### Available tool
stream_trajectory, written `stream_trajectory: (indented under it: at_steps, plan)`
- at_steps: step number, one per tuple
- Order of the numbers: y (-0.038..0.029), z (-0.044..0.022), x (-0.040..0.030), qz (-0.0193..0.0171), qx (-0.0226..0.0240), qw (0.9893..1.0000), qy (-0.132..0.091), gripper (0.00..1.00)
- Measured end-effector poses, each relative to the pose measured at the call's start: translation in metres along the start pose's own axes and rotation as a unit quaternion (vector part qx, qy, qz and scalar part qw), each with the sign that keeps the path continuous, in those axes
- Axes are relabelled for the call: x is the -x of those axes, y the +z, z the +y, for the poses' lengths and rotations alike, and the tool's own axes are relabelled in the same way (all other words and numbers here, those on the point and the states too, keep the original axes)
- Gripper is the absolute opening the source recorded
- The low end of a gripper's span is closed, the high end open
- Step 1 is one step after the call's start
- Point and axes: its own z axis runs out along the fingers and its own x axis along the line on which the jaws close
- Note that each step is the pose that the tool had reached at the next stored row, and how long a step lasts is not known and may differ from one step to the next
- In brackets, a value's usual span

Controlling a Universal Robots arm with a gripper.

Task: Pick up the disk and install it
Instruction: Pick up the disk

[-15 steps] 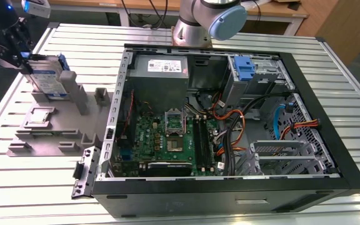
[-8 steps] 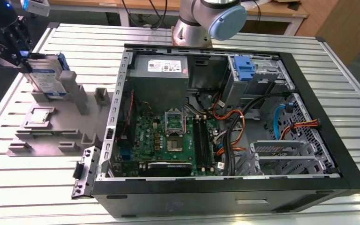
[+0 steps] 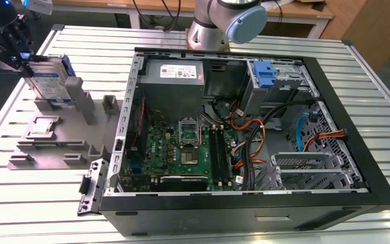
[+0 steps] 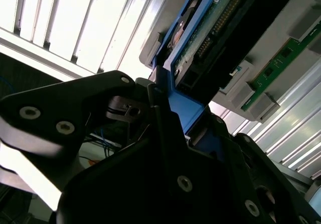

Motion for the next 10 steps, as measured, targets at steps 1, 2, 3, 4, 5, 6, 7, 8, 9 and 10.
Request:
stream_trajectory:
  at_steps: [1, 2, 3, 4, 5, 6, 7, 8, 9, 10]
  plan:
    - [-0.0008, 0.0, 0.0, 0.0, 0.0, 1.0, 0.0, 0.37]
    - [-0.0015, 0.0, 0.0001, 0.0, 0.0, 1.0, 0.0, 0.37]
    - [-0.0023, 0.0001, 0.0001, 0.0, 0.0, 1.0, 0.0, 0.37]
    - [-0.003, 0.0001, 0.0001, 0.0, 0.0, 1.0, 0.0, 0.37]
    - [-0.0038, 0.0001, 0.0002, 0.0, 0.0001, 1.0, 0.0, 0.37]
    - [-0.0045, 0.0001, 0.0002, 0.0, 0.0, 1.0, 0.0, 0.37]
    - [-0.0052, 0.0001, 0.0002, 0.0, 0.0, 1.0, 0.0, 0.37]
    - [-0.0059, 0.0002, 0.0003, 0.0, 0.0001, 1.0, 0.0, 0.37]
    - [-0.0068, 0.0002, 0.0003, 0.0, 0.0, 1.0, 0.0, 0.37]
    - [-0.0075, 0.0002, 0.0003, 0.0, 0.0001, 1.0, 0.0, 0.37]
